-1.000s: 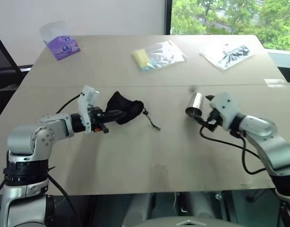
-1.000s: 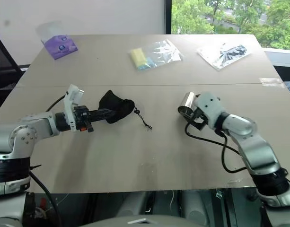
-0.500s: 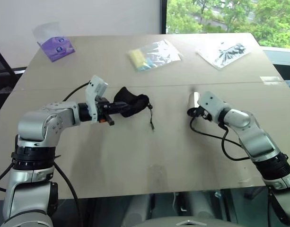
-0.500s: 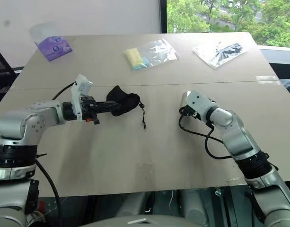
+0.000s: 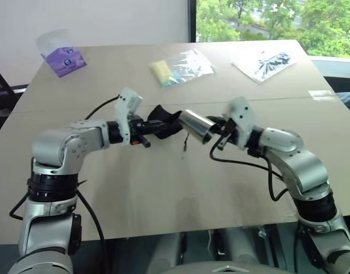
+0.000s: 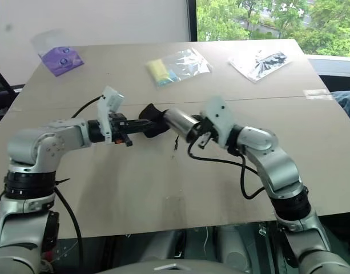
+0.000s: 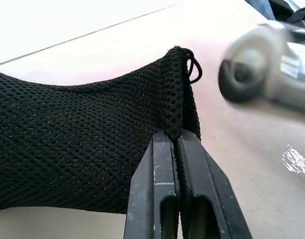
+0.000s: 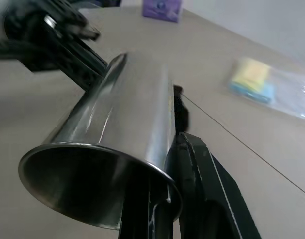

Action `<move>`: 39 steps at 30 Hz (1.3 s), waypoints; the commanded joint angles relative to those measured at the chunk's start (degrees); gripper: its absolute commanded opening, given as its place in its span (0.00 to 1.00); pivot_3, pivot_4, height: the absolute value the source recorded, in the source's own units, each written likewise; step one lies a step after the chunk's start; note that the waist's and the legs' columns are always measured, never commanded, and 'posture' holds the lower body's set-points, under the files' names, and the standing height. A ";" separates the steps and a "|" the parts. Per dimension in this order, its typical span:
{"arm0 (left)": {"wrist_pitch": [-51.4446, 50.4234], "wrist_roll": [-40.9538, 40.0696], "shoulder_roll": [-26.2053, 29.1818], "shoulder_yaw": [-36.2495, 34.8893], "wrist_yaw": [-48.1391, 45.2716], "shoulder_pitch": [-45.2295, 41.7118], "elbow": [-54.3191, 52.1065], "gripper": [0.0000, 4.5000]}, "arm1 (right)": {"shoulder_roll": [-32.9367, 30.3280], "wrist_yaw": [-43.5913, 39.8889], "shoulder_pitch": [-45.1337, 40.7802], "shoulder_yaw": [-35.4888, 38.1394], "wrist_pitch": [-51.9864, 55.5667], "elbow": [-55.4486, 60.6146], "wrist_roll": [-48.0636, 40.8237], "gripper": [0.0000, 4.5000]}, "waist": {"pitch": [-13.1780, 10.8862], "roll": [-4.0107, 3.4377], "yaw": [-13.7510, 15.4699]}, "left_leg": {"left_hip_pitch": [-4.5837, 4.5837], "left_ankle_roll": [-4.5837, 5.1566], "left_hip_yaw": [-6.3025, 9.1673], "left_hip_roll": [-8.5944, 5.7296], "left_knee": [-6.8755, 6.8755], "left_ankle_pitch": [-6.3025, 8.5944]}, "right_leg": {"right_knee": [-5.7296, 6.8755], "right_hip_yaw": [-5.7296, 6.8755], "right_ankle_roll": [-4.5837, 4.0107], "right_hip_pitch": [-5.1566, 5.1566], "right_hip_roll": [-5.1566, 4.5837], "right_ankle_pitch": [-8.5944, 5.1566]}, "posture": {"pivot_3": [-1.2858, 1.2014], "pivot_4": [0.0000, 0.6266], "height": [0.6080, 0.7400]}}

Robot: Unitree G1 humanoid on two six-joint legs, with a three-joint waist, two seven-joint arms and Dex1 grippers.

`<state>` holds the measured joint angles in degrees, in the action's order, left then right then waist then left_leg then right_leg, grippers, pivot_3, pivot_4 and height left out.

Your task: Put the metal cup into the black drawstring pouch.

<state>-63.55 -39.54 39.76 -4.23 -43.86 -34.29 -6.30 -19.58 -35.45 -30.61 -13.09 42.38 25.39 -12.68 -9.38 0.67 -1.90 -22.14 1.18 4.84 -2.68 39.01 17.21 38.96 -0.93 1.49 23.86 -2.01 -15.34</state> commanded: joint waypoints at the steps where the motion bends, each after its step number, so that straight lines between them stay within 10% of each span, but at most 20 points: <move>1: -0.26 -0.45 -0.33 -0.76 1.22 -1.25 -2.60 0.00 | 2.10 2.42 -1.26 -1.09 -1.75 -1.04 0.96 0.01 | 0.00 0.00 0.01 | 0.00 0.00 0.01 0.00 0.03 0.00 | 0.00 0.01 0.00 -0.02 0.00 0.00 | 0.52 0.24 1.00; 16: -5.98 -5.81 -6.33 -3.48 7.21 0.68 -10.05 0.00 | 2.03 2.10 -1.22 -9.22 -12.29 -13.76 10.06 0.01 | 0.00 0.00 -0.55 | 0.02 0.00 0.00 -0.01 0.07 0.00 | 0.08 0.00 0.00 -0.01 0.01 0.00 | 0.52 0.24 1.00; 26: -6.55 -8.19 -9.17 -3.77 10.05 2.64 -15.01 0.00 | 23.97 12.13 -6.02 12.96 5.16 -22.71 -10.29 0.01 | 0.00 -0.01 -0.19 | 0.05 -0.02 0.01 -0.02 0.07 -0.01 | 0.11 -0.01 -0.01 -0.04 -0.01 0.01 | 0.52 0.24 1.00; 33: -8.45 -9.15 -12.46 -5.17 12.50 -2.57 -11.26 0.00 | 11.40 12.48 -9.79 -11.35 -16.91 -29.07 15.85 0.01 | 0.01 -0.01 -0.74 | 0.08 -0.02 -0.05 -0.12 0.09 -0.02 | 0.16 -0.04 0.00 -0.01 -0.01 0.00 | 0.52 0.24 1.00; 39: -8.82 -8.63 -12.65 -7.85 14.43 -2.70 -8.26 0.00 | 21.91 4.47 -4.24 0.90 -12.94 -21.55 -5.79 0.01 | 0.01 0.00 -1.15 | 0.09 -0.09 0.01 0.05 -0.01 -0.05 | 0.16 -0.01 -0.01 0.01 0.05 0.01 | 0.52 0.24 1.00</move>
<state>-72.27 -47.75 26.87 -10.87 -30.04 -36.24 -15.36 0.75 -27.07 -34.09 -13.87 30.67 -2.73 -12.54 -9.36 0.67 -3.05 -22.06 1.09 4.85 -2.68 39.01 17.16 39.09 -0.95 1.49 23.84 -2.00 -15.34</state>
